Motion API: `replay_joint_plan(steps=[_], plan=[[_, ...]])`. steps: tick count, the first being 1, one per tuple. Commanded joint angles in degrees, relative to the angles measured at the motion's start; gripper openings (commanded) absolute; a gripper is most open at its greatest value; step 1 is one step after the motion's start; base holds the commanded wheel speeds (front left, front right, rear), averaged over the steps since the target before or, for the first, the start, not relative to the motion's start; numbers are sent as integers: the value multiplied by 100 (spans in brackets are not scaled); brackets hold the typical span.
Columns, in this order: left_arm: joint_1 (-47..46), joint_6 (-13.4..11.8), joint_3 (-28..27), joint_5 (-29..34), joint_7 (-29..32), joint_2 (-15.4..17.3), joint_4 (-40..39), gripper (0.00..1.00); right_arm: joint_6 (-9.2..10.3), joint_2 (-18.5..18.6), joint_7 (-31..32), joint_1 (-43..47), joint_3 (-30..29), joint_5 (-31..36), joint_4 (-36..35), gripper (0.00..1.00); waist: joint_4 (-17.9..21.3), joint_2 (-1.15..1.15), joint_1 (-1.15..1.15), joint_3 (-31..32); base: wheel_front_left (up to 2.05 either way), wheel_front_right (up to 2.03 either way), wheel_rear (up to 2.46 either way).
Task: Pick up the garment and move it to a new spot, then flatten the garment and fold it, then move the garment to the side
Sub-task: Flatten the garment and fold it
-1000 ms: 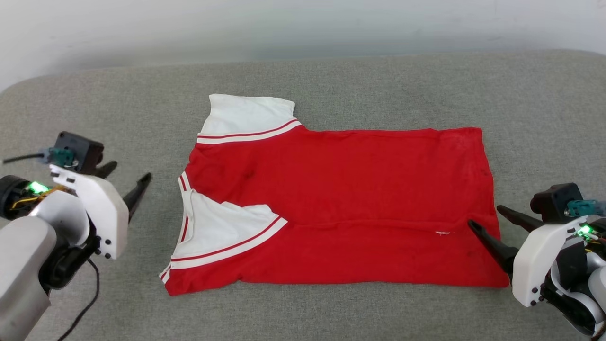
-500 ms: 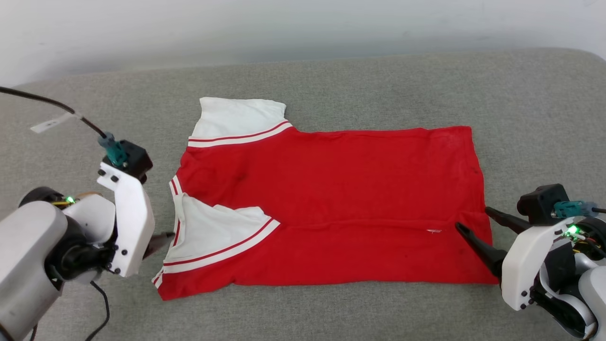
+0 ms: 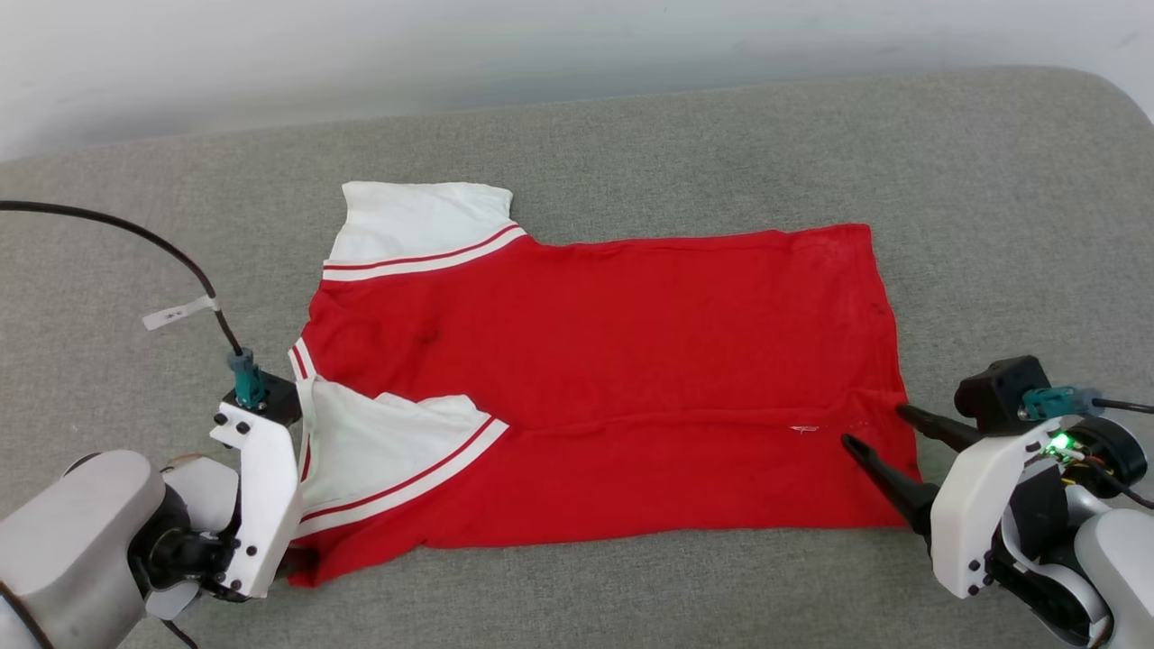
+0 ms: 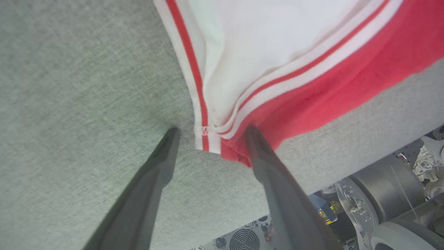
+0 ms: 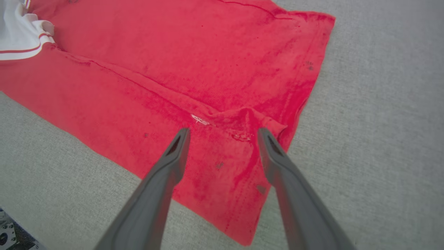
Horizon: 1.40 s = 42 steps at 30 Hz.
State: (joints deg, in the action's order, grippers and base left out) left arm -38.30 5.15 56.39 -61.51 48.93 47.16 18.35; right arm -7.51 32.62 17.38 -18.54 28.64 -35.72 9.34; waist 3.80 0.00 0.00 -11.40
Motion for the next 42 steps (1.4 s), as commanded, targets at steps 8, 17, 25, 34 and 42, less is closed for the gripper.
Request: replay_joint_plan(steps=[8,17,25,34,42], plan=[[158,156,147,-64,-306,-395,359,0,4,71,16,-246,108,-66,102,100,-18,0,0,37,0,0,0],[22,213,88,-77,-511,-13,-167,0,4,802,605,-735,201,-187,-254,100,-91,0,0,273,0,0,0],[13,176,24,-84,-538,270,-818,0,4,1626,2353,-1120,682,-892,-663,100,-222,0,0,251,0,0,0],[-150,59,-8,44,-573,228,-1149,0,4,1374,3225,-1242,1104,-1328,71,100,-394,0,0,-75,0,0,0],[-227,100,56,159,-629,143,-1119,0,2,525,2855,-1000,1668,-1376,930,100,-520,0,0,-328,0,0,0]])
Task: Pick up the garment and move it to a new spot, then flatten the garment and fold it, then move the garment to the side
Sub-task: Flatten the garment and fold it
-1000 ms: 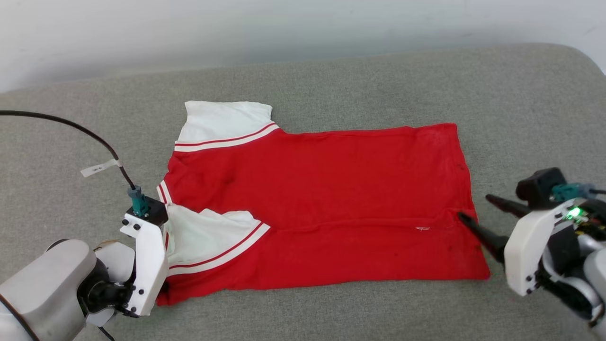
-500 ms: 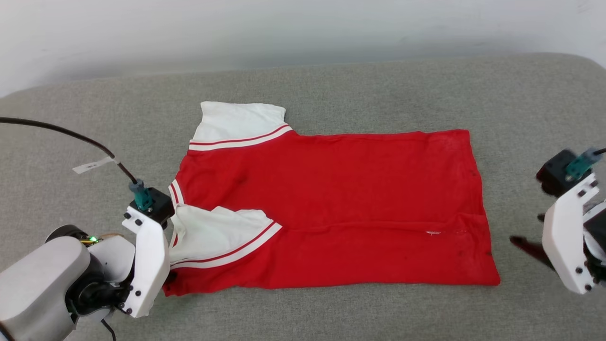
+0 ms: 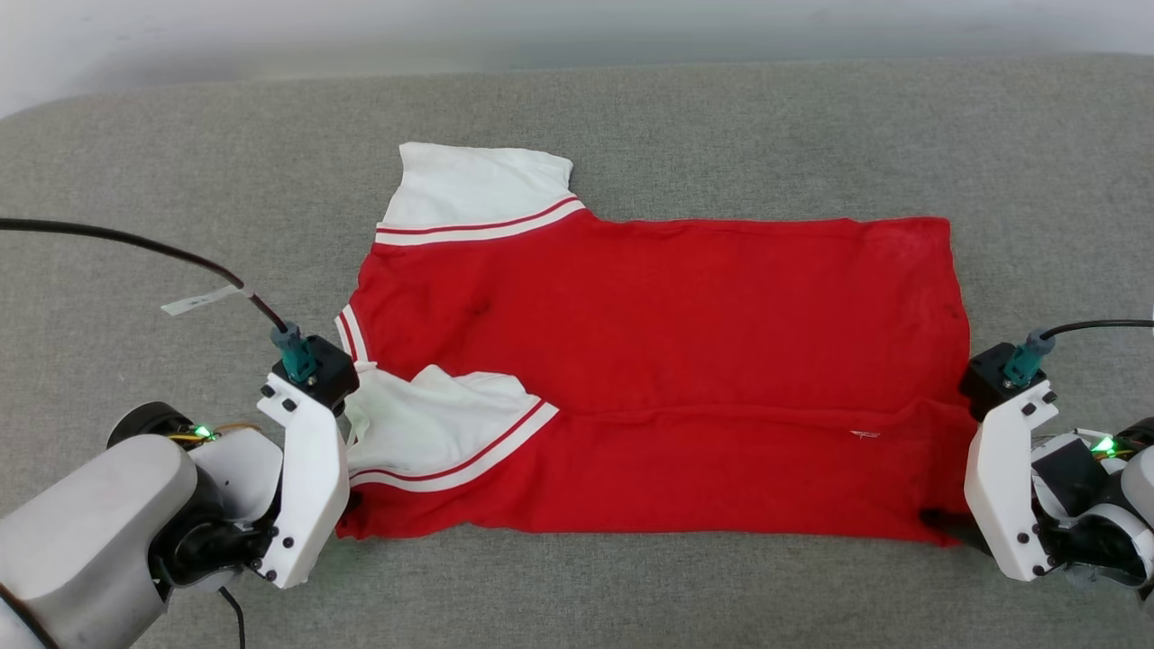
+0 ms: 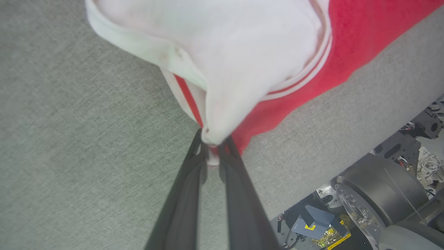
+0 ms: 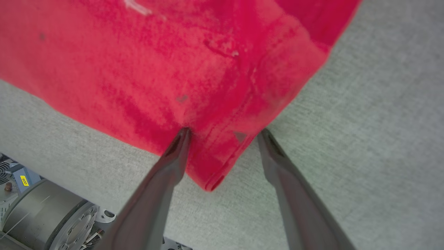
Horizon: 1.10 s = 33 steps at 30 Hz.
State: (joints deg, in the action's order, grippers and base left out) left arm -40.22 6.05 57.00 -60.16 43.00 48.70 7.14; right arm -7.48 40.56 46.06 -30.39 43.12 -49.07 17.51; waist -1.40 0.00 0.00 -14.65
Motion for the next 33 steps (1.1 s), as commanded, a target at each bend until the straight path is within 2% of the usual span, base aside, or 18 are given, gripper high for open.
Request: replay_joint_plan(steps=[1,3,6,13,24,29,33], plan=[[-15,15,2,14,-42,-14,19,0,-2,-293,-60,157,247,-56,139,100,6,0,0,2,0,0,0],[46,24,21,-12,-68,-17,64,0,-2,-284,-225,76,244,-75,143,2,26,0,0,49,0,0,0],[104,30,20,-45,-106,-10,112,0,-2,-223,-390,-12,216,-92,119,0,44,0,0,121,0,0,0],[311,-3,-65,-233,-257,99,124,0,0,241,-822,11,158,-281,-208,0,75,0,0,489,0,0,0],[820,-173,41,-390,-297,456,-454,0,1,918,-973,670,-86,-691,-908,0,74,0,0,735,0,0,0],[971,-247,130,-342,-267,539,-526,0,0,1026,-777,1072,-125,-677,-1057,0,87,0,0,656,0,0,0],[1044,-259,211,-302,-252,459,-379,0,1,913,-654,1331,-105,-609,-967,0,107,0,0,533,0,0,0]])
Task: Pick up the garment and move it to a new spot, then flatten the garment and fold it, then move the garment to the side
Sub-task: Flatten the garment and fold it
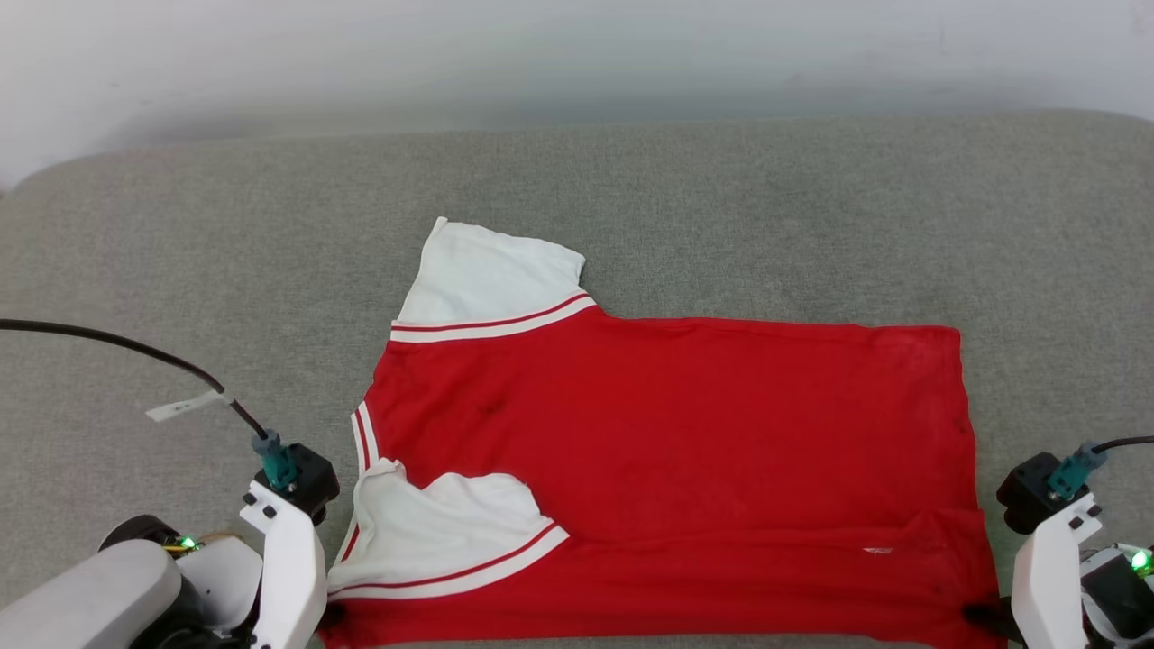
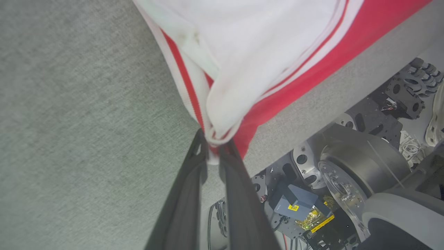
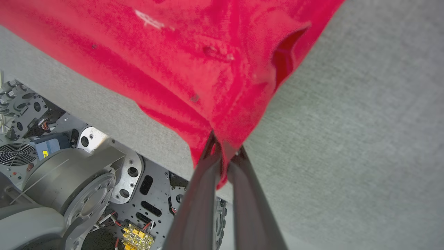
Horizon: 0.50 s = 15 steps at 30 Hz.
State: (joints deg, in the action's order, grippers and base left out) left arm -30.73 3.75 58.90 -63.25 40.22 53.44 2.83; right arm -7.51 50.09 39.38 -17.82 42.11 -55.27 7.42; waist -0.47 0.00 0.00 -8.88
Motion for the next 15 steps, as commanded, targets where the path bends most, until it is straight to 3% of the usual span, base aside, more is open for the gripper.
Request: replay_joint_plan(steps=[1,4,5,6,7,15], plan=[[109,-19,52,20,40,-39,104,0,4,-83,27,108,-21,29,99,0,22,0,0,-71,0,0,0],[105,27,106,72,14,-87,249,0,4,-212,-34,139,-76,102,249,0,53,0,0,-118,0,0,0],[84,35,86,108,-51,-117,283,0,4,-250,-80,127,-98,139,285,7,58,0,0,-123,0,0,0],[60,33,54,102,-122,-147,321,47,5,-290,-134,112,-135,163,307,50,58,0,0,-118,0,0,0],[21,38,20,134,-209,-161,351,100,5,-322,-203,91,-172,193,310,100,59,0,0,-102,0,0,0],[-384,38,-384,132,-554,5,393,100,4,-389,-1138,-101,-576,702,-100,100,90,0,0,163,0,0,0]])
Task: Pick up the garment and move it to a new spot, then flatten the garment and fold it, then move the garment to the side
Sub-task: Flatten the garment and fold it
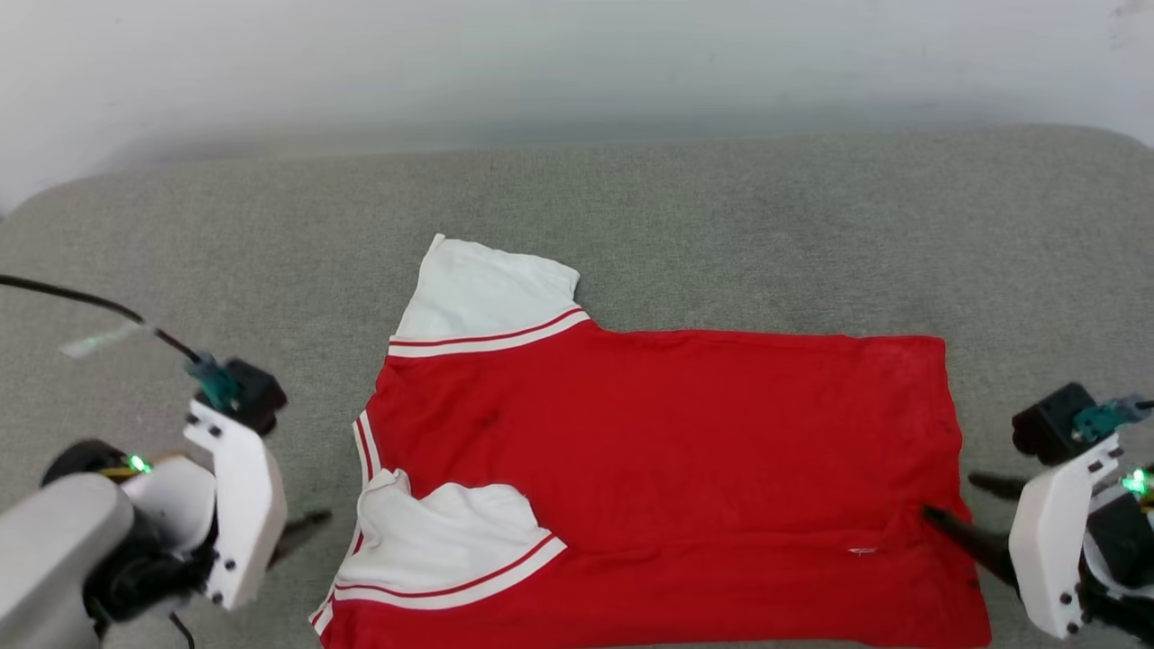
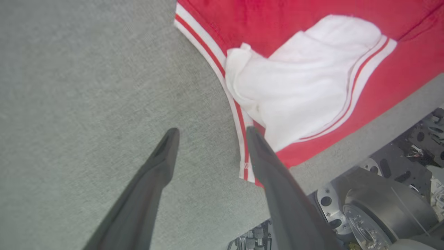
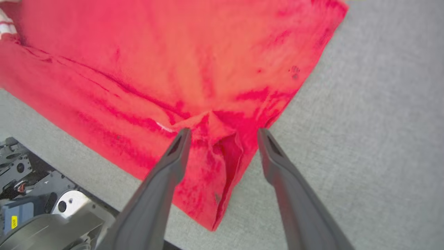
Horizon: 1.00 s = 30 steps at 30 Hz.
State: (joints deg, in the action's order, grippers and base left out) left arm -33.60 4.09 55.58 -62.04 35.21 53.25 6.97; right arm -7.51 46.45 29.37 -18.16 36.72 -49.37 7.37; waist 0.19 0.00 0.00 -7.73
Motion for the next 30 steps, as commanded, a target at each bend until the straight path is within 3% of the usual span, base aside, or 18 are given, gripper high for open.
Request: replay_joint_plan(steps=[1,7,15,24,30], plan=[[-183,-5,-133,67,-142,60,-41,100,4,-36,-344,-114,-147,219,-156,100,36,0,0,62,0,0,0],[-704,-155,-524,510,-843,18,120,100,4,-480,-1687,-170,-939,1059,-363,100,156,0,0,15,0,0,0],[-1529,-257,-790,835,-1164,-356,643,100,4,-1680,-3304,91,-2366,2502,-848,100,374,0,0,-407,0,0,0],[-2556,-287,-920,915,-729,-675,1372,100,4,-2760,-4093,640,-3046,3430,-1594,100,672,0,0,-1170,0,0,0],[-3220,-26,-974,574,90,-824,1784,100,4,-3158,-4211,896,-3212,3645,-1786,100,853,0,0,-1640,0,0,0]])
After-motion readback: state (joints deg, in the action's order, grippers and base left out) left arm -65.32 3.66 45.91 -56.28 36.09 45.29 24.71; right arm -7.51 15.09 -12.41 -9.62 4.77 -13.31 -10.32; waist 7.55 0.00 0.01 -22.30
